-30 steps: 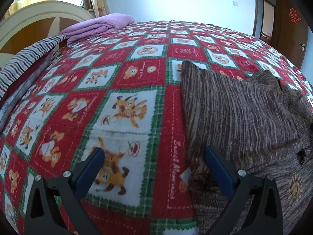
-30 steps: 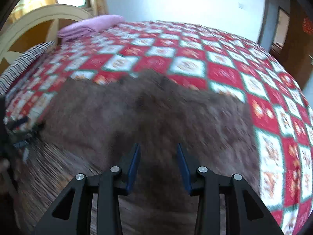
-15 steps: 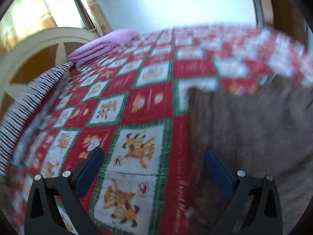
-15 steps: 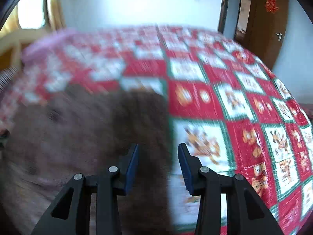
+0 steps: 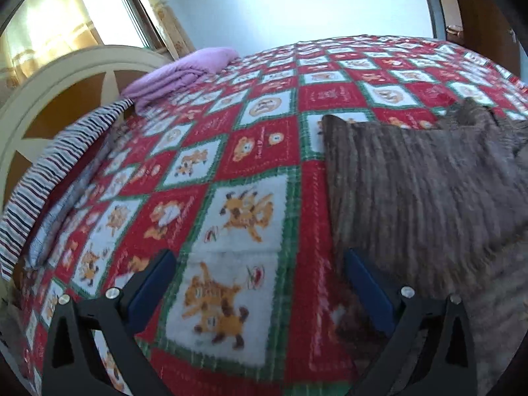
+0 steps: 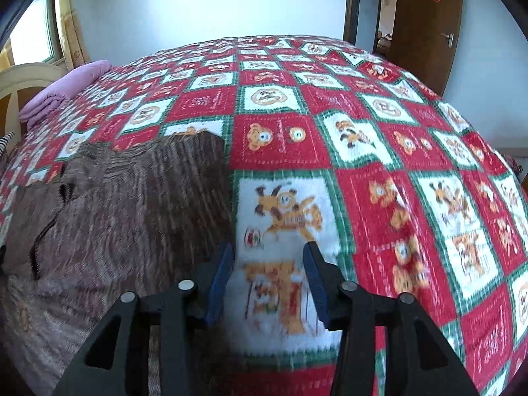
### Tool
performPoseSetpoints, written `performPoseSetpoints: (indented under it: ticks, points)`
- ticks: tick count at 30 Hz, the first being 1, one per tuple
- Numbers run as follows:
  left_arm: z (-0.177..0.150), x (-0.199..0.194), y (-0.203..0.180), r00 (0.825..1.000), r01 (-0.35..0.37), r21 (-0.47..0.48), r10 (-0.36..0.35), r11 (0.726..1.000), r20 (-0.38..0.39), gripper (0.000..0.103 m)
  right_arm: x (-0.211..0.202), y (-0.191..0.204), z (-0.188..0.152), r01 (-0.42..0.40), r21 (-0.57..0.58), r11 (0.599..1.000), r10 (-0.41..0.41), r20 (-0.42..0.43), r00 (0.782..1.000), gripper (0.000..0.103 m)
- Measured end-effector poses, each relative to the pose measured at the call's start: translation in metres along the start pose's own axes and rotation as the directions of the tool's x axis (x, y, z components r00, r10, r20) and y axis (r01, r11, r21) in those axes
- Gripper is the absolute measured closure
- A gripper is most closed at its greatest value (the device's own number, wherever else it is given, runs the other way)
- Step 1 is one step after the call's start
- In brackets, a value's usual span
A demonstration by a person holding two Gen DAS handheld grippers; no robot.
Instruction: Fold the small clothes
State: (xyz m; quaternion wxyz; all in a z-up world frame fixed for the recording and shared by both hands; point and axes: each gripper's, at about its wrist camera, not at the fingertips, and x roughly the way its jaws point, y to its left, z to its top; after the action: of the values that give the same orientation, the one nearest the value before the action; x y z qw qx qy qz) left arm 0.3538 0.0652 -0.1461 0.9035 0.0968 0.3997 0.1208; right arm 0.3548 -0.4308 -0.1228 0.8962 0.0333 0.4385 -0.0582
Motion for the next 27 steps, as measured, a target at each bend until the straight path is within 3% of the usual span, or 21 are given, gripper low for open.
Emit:
performPoseSetpoints:
  ticks: [5,16,27]
  points:
    - [-0.010,-0.026,0.010,0.999,0.046,-0.030,-0.045,0.999,0.028,0.000,-0.018,-0.008,-0.016,-0.038,0.025,0.999,0.038,0.000,0.999,0.054]
    - [-0.030,-0.071,0.002,0.989,0.130,-0.013,-0.129,0.991,0.072,0.000,-0.060,0.015,-0.050,-0.122,-0.057,0.991,0.122,-0.002,0.992,0.049]
    - [-0.055,-0.082,0.000,0.986,0.164,-0.003,-0.164,0.986,0.042,0.000,-0.071,0.023,-0.085,-0.132,-0.061,0.989,0.129,-0.043,0.991,0.049]
